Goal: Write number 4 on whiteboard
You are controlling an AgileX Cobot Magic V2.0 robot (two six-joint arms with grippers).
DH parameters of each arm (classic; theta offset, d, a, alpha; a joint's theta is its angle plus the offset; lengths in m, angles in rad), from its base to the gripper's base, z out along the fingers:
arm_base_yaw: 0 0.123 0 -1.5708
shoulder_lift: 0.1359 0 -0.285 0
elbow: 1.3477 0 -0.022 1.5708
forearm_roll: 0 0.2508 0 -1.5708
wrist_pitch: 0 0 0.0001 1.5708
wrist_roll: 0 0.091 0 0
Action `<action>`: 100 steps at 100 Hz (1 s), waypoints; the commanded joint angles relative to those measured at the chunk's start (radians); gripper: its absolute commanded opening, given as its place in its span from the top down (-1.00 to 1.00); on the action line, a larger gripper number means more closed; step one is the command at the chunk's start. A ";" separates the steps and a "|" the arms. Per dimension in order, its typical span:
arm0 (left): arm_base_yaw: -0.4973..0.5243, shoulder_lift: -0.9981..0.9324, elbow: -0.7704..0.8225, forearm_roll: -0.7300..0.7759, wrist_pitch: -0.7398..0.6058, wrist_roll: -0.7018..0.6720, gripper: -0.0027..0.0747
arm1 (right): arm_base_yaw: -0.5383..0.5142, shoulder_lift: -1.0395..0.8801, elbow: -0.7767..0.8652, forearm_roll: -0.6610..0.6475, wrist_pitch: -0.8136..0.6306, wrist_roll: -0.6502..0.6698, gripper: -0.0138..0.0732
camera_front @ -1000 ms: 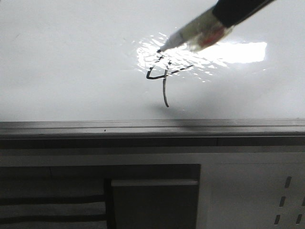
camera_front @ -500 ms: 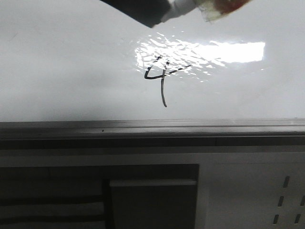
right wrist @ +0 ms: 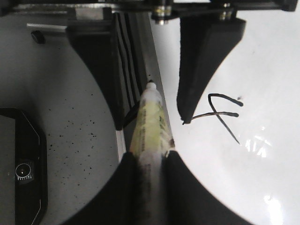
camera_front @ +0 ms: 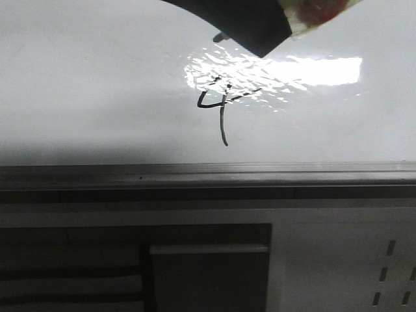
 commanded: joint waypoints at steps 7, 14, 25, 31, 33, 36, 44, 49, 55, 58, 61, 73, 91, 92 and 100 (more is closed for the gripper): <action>-0.006 -0.031 -0.033 -0.043 -0.029 0.012 0.43 | -0.001 -0.016 -0.033 0.023 -0.032 -0.015 0.80; -0.006 -0.031 -0.033 -0.045 -0.033 0.012 0.59 | -0.001 -0.016 -0.033 0.025 -0.030 -0.015 0.80; -0.006 -0.031 -0.033 -0.052 -0.033 0.012 0.78 | -0.001 -0.016 -0.033 0.025 -0.032 -0.015 0.80; -0.006 -0.031 -0.033 -0.052 -0.033 0.012 0.87 | -0.001 -0.016 -0.033 0.025 -0.031 -0.015 0.80; -0.006 -0.031 -0.033 -0.052 -0.033 0.012 0.90 | -0.001 -0.016 -0.033 0.025 -0.031 -0.015 0.78; -0.006 -0.031 -0.033 -0.052 -0.033 0.012 0.94 | -0.001 -0.016 -0.033 0.025 -0.031 -0.015 0.73; -0.006 -0.031 -0.033 -0.052 -0.033 0.012 0.98 | -0.001 -0.016 -0.033 0.025 -0.031 -0.015 0.48; -0.006 -0.031 -0.033 -0.052 -0.033 0.012 0.98 | -0.001 -0.016 -0.033 0.025 -0.039 -0.015 0.25; -0.006 -0.031 -0.033 -0.052 -0.033 0.012 0.98 | -0.001 -0.022 -0.035 0.025 -0.052 -0.013 -0.01; -0.004 -0.031 -0.033 -0.047 -0.033 0.012 0.98 | -0.001 -0.025 -0.037 0.024 -0.054 -0.013 -0.10; -0.002 -0.033 -0.033 -0.043 -0.033 0.012 0.98 | -0.001 -0.033 -0.045 0.016 -0.052 -0.010 -0.16; 0.024 -0.043 -0.033 -0.035 -0.031 -0.015 0.98 | -0.001 -0.086 -0.075 -0.048 -0.048 0.056 -0.20; 0.111 -0.101 -0.033 0.204 0.000 -0.327 0.98 | -0.001 -0.196 -0.098 -0.285 -0.064 0.372 -0.20; 0.116 -0.107 -0.033 0.216 0.004 -0.343 0.98 | -0.003 -0.200 -0.098 -0.294 -0.064 0.389 -0.20; 0.167 -0.158 -0.022 0.327 0.015 -0.507 0.98 | -0.015 -0.242 -0.098 -0.396 -0.066 0.571 -0.20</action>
